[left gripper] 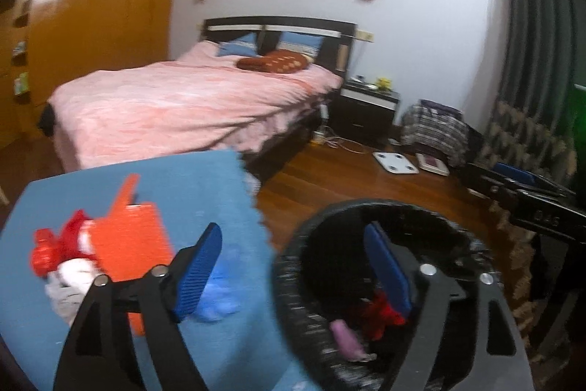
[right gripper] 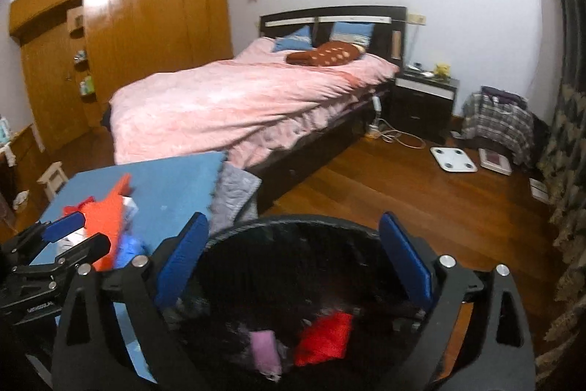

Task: Collect trash
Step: 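Open both tools to drop the pink mask and red glove into the bin, then grasp the orange knitted mesh with the right tool while the left tool grasps the grey socks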

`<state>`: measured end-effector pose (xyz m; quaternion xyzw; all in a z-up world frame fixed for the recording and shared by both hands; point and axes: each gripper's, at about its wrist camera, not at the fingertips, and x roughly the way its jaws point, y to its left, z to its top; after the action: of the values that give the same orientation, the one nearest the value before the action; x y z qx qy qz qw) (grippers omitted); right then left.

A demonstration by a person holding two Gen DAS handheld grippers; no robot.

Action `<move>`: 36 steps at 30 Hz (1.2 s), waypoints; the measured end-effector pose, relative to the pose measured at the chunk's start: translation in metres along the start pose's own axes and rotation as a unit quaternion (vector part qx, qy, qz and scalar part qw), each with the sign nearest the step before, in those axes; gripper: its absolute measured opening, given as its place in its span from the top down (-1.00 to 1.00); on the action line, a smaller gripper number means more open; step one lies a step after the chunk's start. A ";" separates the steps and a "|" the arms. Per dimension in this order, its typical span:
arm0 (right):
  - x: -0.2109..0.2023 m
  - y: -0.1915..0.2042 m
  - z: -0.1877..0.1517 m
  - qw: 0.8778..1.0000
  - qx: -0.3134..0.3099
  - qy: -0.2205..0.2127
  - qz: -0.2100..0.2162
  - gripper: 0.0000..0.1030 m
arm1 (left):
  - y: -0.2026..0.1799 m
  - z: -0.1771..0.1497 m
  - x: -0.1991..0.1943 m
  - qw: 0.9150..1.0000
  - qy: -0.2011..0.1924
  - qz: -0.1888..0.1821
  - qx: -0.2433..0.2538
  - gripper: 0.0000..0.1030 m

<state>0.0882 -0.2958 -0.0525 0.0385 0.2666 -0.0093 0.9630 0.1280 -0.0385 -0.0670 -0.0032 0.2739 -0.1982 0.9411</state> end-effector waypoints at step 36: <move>0.128 0.238 -0.041 0.976 -0.114 0.096 0.161 -0.36 | 0.202 -0.080 -0.046 0.971 0.031 0.217 -0.098 -0.53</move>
<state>0.1860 -0.0549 -0.1373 -0.0281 0.3478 0.1802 0.9197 0.1265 0.1733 -0.1345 -0.0302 0.3150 0.0388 0.9478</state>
